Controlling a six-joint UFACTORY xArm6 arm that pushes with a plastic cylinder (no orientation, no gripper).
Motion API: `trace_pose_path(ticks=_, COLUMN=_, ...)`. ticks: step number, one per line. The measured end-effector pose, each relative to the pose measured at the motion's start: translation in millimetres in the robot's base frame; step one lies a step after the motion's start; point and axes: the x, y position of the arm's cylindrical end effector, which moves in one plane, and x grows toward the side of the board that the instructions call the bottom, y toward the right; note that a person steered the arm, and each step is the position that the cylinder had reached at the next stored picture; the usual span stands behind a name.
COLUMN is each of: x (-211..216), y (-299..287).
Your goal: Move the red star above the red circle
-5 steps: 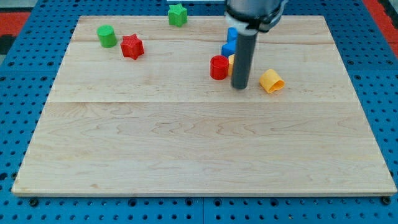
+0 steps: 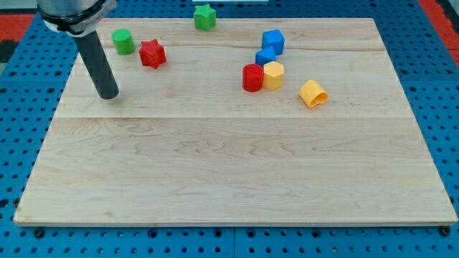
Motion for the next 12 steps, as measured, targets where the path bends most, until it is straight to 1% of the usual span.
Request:
trace_pose_path(ticks=1, x=0, y=0)
trace_pose_path(ticks=2, x=0, y=-21)
trace_pose_path(ticks=3, x=-9, y=-55)
trace_pose_path(ticks=4, x=-19, y=-69)
trace_pose_path(ticks=5, x=-31, y=-6)
trace_pose_path(ticks=6, x=-54, y=-15)
trace_pose_path(ticks=7, x=-95, y=16)
trace_pose_path(ticks=8, x=-109, y=70)
trace_pose_path(ticks=9, x=-109, y=157)
trace_pose_path(ticks=10, x=-87, y=213)
trace_pose_path(ticks=11, x=-106, y=160)
trace_pose_path(ticks=12, x=-114, y=228)
